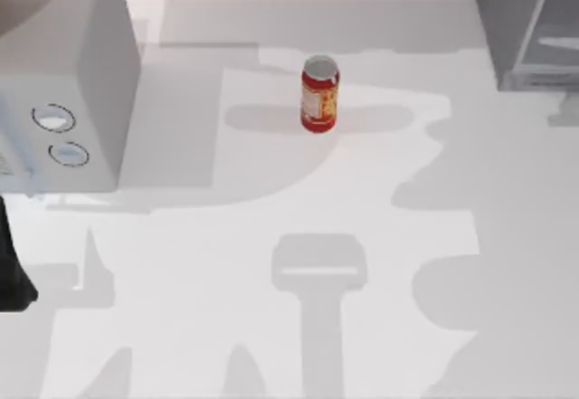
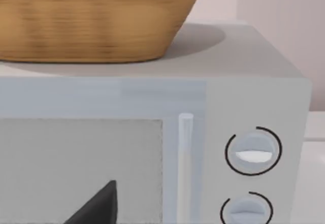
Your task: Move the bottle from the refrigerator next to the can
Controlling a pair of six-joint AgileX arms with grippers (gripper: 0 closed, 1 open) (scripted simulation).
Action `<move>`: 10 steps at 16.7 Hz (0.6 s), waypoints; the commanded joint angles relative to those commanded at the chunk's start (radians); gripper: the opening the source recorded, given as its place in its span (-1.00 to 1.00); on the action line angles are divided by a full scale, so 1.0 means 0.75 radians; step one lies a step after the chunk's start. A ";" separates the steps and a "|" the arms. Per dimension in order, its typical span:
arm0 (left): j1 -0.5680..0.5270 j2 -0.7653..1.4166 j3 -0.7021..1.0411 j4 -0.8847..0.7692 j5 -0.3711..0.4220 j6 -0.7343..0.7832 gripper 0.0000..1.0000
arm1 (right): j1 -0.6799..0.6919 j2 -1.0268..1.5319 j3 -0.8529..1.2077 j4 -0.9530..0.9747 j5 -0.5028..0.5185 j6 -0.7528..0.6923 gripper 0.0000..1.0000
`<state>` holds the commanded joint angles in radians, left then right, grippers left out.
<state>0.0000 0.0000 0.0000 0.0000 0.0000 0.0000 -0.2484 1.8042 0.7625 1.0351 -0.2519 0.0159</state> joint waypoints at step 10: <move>0.000 0.000 0.000 0.000 0.000 0.000 1.00 | 0.760 0.434 0.255 0.180 0.804 -0.019 -1.00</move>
<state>0.0000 0.0000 0.0000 0.0000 0.0000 0.0000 0.3216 2.1293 0.9535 1.1697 0.3509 0.0014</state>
